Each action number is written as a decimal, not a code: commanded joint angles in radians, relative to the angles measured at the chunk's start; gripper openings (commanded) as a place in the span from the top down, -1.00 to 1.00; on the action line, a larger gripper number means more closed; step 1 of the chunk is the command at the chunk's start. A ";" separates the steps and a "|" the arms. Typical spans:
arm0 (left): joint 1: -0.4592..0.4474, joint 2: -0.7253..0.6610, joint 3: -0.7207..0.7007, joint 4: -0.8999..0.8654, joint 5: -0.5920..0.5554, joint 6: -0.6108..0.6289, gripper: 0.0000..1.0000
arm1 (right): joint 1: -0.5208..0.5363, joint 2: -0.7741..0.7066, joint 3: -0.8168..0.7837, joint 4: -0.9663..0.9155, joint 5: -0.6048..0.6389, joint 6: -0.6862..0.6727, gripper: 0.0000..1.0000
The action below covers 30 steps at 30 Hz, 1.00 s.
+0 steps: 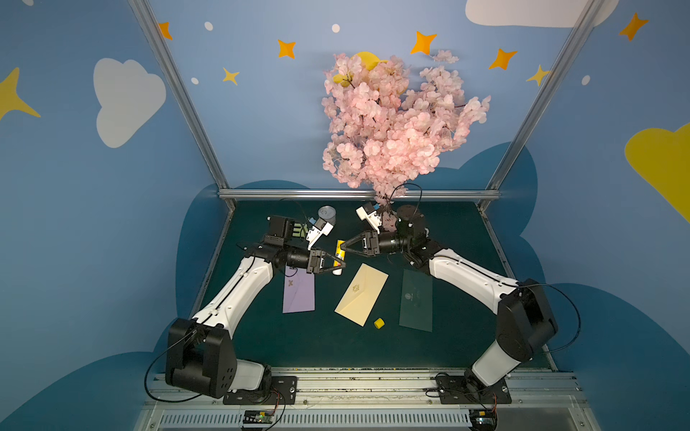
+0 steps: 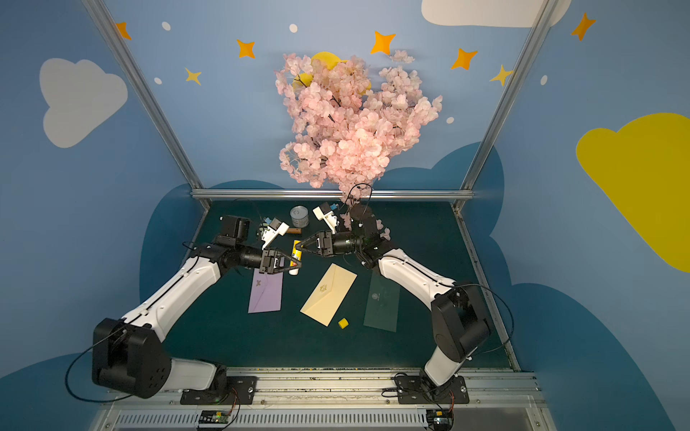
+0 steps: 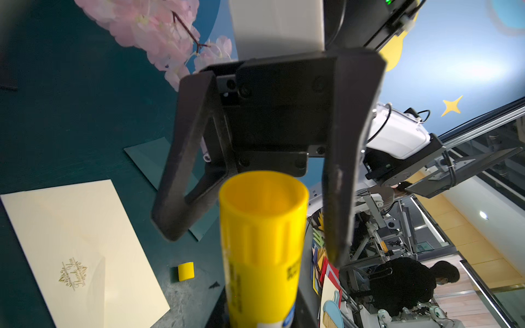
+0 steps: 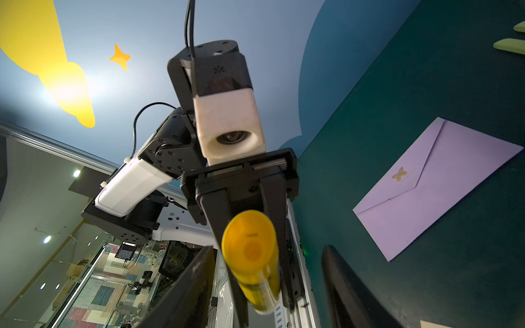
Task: Seal the envelope with a glue stick
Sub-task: Screw the glue stick.
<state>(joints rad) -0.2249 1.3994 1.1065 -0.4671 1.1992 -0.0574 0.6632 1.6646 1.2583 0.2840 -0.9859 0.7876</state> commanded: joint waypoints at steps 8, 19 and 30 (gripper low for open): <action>-0.050 0.041 0.022 -0.086 -0.082 0.085 0.95 | 0.032 0.036 0.057 -0.078 0.039 -0.059 0.33; -0.053 0.035 -0.006 0.046 -0.087 -0.002 0.14 | 0.033 -0.002 0.031 -0.104 0.119 -0.074 1.00; -0.056 0.049 -0.054 0.140 -0.127 -0.089 -0.20 | 0.036 -0.048 0.000 -0.105 0.198 -0.106 1.00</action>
<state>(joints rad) -0.2775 1.4353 1.0653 -0.3679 1.0790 -0.1215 0.6922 1.6608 1.2655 0.1894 -0.8181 0.7136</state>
